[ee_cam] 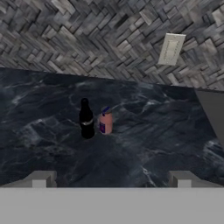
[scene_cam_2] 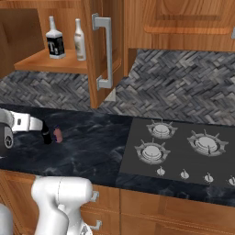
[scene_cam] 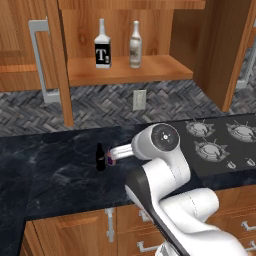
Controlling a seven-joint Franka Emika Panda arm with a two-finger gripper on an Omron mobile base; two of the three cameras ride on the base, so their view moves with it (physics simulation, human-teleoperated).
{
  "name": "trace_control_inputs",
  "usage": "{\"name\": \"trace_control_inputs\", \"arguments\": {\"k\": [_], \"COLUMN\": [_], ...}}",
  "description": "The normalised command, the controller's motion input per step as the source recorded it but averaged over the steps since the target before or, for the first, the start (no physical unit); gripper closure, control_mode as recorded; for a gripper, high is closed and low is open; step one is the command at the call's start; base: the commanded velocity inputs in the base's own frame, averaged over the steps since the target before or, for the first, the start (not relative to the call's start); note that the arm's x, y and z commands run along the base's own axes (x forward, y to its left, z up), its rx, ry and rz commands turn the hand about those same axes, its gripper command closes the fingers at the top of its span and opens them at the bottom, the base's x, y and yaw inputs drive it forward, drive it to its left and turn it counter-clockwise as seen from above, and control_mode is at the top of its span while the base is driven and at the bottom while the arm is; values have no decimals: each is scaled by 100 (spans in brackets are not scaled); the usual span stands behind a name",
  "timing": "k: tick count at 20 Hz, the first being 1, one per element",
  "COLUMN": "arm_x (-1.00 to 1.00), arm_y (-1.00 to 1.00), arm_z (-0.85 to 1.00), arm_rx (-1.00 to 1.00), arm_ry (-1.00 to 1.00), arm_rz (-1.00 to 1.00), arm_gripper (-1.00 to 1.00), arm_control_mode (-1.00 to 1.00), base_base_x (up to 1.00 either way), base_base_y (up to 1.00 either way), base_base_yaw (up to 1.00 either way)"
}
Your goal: Sort all alcoholic drinks to one cabinet, and non-alcoholic drinks to the other.
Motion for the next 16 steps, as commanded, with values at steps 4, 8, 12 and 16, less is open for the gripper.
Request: {"name": "trace_control_inputs", "arguments": {"k": [4,8,12,16], "arm_x": [0,0,0,0], "arm_y": [3,0,0,1], "arm_z": [-16,-17,-17,-15], "arm_rx": [0,0,0,0], "arm_ry": [0,0,0,0], "arm_rz": [0,0,0,0], "arm_gripper": [-100,-100,-100,-100], "arm_control_mode": [-100,-100,-100,-100], "base_base_x": [0,0,0,0], "base_base_y": [0,0,0,0], "base_base_yaw": [0,0,0,0]}}
